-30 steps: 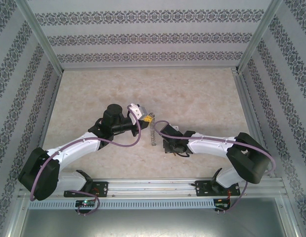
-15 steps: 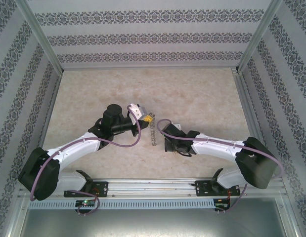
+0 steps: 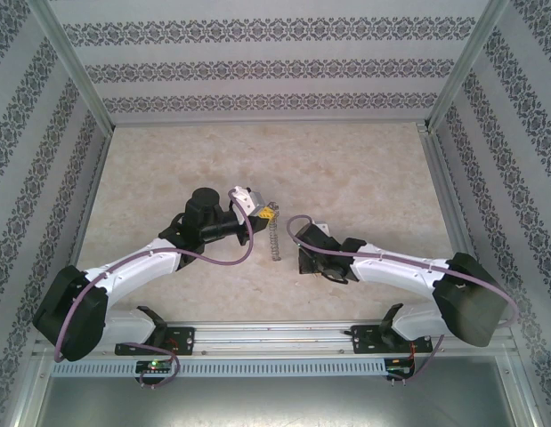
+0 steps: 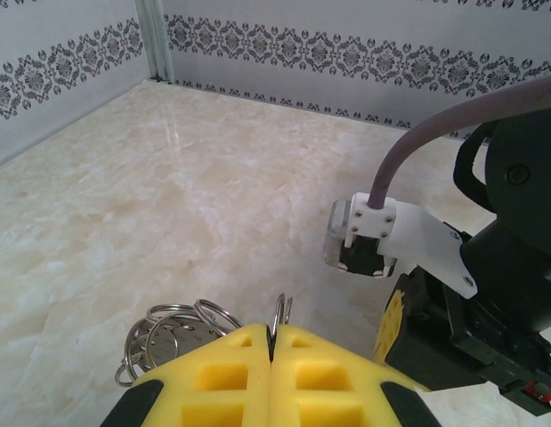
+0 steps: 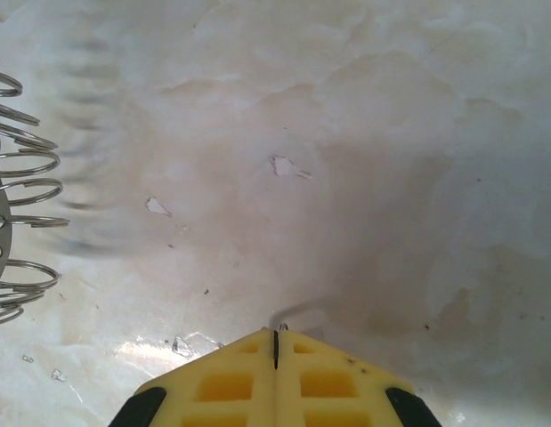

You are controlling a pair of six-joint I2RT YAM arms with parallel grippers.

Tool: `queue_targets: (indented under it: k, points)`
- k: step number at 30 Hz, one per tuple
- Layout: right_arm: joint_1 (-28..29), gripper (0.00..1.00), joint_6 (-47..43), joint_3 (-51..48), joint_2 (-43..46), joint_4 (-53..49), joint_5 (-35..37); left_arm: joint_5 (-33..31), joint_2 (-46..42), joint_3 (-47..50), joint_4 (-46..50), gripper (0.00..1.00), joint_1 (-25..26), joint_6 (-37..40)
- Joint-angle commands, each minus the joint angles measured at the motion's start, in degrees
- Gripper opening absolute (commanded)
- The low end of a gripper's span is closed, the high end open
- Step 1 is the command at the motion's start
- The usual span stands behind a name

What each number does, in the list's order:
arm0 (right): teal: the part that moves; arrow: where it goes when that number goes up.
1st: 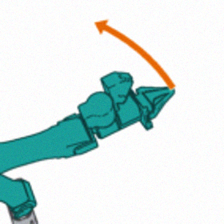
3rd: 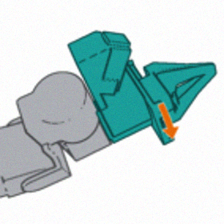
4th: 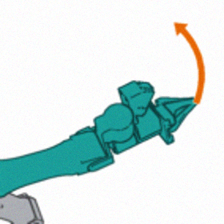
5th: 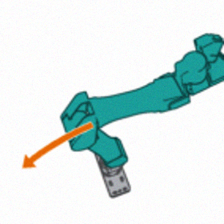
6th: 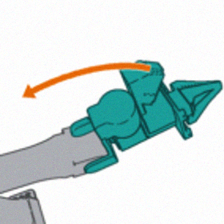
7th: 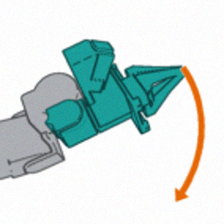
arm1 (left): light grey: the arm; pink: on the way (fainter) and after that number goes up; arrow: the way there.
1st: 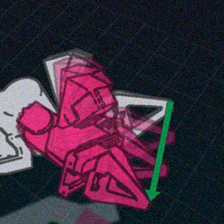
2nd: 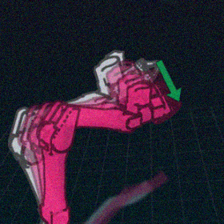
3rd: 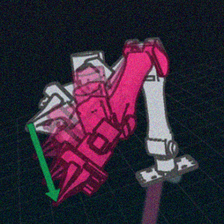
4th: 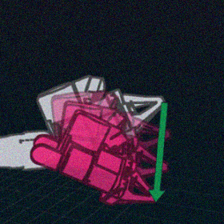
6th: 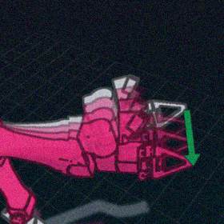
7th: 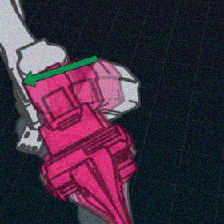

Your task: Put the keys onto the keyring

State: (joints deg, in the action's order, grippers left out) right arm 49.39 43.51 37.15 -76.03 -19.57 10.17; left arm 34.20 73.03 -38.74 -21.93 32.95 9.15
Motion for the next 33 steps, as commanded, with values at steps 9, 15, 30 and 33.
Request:
queue_targets:
  k: [9, 15, 30, 33]
  points:
    - [-8.2, 0.0, -2.1, -9.7, 8.1, 10.7, -10.2, -1.0, -2.3, 0.8, -2.9, 0.0, 0.8, -0.9]
    - [-13.2, 0.0, -1.5, -13.5, 12.0, 14.2, -16.3, -1.0, -1.9, 0.7, -3.0, 0.0, 0.8, -1.1]
    - [-16.6, 0.0, -3.0, -13.4, 8.6, 15.0, -20.9, -0.9, -1.1, 0.3, -3.7, 0.0, 1.2, -1.6]
    - [-15.5, 0.0, -3.9, -11.6, 5.9, 14.4, -20.2, -0.9, -1.3, 0.3, -3.8, 0.0, 1.2, -1.6]
